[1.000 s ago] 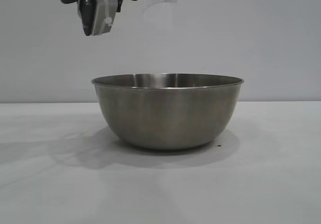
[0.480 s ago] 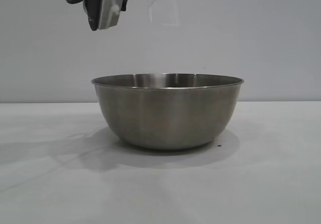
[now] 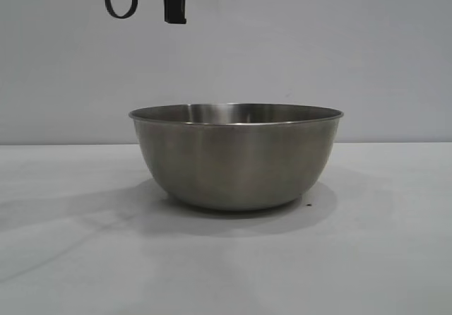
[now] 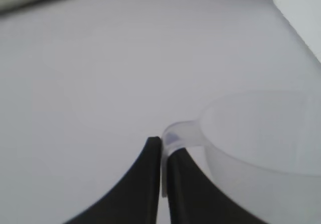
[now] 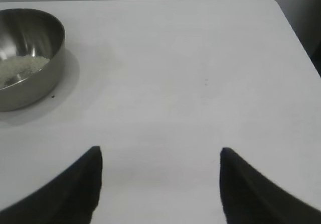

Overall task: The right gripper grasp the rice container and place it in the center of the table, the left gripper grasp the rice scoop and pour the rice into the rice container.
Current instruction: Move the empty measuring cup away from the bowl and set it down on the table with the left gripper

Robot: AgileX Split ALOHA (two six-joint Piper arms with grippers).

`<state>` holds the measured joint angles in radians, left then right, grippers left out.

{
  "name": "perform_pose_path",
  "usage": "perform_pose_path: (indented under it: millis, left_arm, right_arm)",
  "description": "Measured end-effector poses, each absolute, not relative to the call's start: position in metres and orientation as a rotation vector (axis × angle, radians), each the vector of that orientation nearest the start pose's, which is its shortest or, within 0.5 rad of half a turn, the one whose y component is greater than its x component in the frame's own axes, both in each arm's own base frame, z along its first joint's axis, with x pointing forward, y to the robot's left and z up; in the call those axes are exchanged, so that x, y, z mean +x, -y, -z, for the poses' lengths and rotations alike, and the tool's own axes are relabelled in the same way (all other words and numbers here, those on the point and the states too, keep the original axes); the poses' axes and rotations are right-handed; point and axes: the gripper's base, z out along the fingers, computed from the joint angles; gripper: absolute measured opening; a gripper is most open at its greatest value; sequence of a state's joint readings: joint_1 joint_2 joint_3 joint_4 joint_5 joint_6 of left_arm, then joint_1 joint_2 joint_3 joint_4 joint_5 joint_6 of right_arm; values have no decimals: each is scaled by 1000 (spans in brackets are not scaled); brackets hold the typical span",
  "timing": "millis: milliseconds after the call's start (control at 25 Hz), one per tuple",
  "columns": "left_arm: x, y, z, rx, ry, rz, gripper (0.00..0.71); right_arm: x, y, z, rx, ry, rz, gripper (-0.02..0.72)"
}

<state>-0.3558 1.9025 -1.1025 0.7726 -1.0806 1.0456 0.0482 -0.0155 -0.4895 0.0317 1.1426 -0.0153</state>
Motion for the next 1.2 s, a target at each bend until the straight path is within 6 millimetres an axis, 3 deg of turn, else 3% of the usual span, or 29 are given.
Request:
perform_pose_path:
  millis: [240, 520, 760, 1200]
  left_arm:
    - [374, 177, -256, 1024, -770, -262, 0]
    - [385, 158, -258, 672, -1037, -104, 0]
    - [375, 142, -227, 534, -1219, -54, 0]
    - [336, 104, -167, 315, -1513, -96, 0]
  right_arm:
    - [-10, -2, -268, -71, -2120, -58, 425]
    - [-10, -2, -268, -71, -2120, -58, 425]
    - [-10, -2, -268, -71, -2120, -58, 425]
    - [-10, -2, -268, -71, -2120, -58, 425]
